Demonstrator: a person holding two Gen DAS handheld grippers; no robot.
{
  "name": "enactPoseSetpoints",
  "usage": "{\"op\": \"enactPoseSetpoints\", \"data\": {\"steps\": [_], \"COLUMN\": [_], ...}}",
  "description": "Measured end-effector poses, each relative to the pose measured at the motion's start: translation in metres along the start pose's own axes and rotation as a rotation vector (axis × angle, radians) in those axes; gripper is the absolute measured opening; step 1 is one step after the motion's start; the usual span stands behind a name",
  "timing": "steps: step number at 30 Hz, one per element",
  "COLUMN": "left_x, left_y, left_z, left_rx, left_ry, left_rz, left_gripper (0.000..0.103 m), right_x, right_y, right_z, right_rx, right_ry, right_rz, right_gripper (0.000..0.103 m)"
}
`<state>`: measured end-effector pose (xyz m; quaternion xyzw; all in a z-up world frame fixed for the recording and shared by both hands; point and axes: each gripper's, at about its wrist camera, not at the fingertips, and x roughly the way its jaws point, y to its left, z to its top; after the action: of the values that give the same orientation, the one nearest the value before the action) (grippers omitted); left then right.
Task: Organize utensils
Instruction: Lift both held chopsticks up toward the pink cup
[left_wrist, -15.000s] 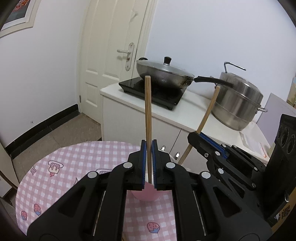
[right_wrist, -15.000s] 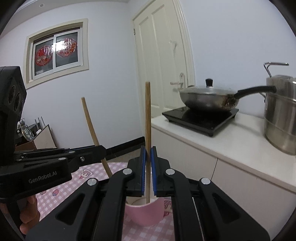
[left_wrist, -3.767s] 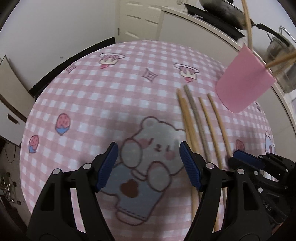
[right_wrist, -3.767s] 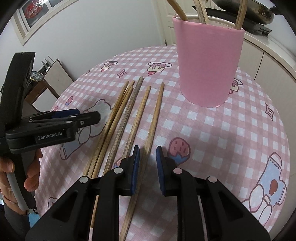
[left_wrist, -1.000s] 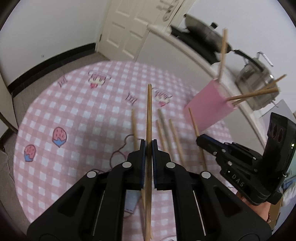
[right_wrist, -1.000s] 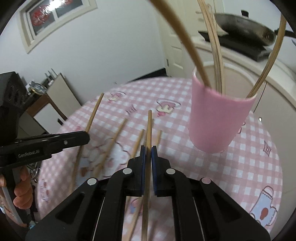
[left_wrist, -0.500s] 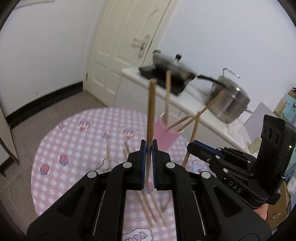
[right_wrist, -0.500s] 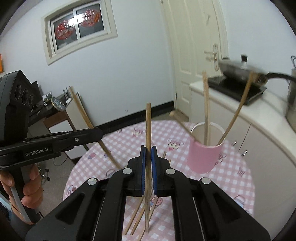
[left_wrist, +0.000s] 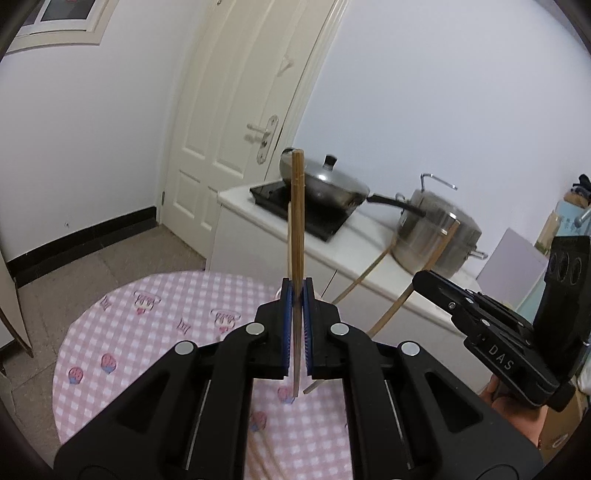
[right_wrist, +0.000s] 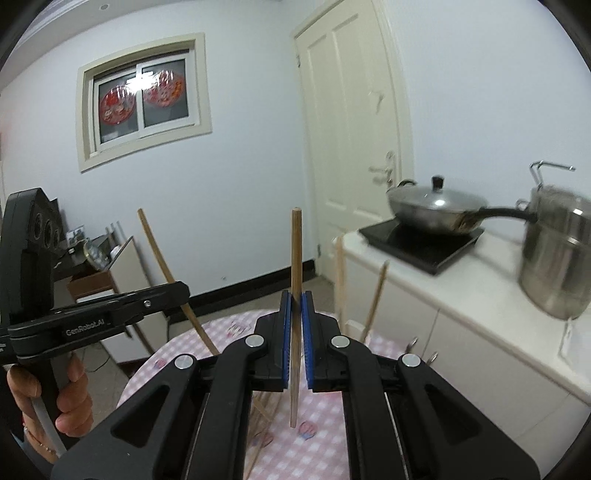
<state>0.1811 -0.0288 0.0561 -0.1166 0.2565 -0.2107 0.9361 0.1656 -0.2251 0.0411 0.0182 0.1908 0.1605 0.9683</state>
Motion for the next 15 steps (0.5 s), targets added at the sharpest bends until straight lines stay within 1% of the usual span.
{"op": "enactPoseSetpoints", "data": {"steps": [3, 8, 12, 15], "left_x": [0.006, 0.017, 0.035, 0.052], "left_y": [-0.012, -0.035, -0.044, -0.046], "left_z": [0.012, 0.027, 0.033, 0.034], "left_rx": [-0.006, 0.012, 0.018, 0.024], "left_ry": [-0.038, -0.14, -0.185, -0.185], "left_rz": [-0.008, 0.016, 0.045, 0.068], "left_gripper": [0.006, 0.006, 0.006, 0.006], "right_x": [0.002, 0.008, 0.016, 0.025], "right_y": [-0.005, -0.011, -0.017, -0.021], "right_z": [0.009, 0.019, 0.024, 0.026], "right_rx": [-0.005, -0.028, -0.028, -0.034], "right_ry": [-0.038, -0.106, -0.149, -0.168], "right_rz": [-0.024, -0.072, -0.092, -0.105], "right_gripper": [0.005, 0.005, 0.005, 0.004]}}
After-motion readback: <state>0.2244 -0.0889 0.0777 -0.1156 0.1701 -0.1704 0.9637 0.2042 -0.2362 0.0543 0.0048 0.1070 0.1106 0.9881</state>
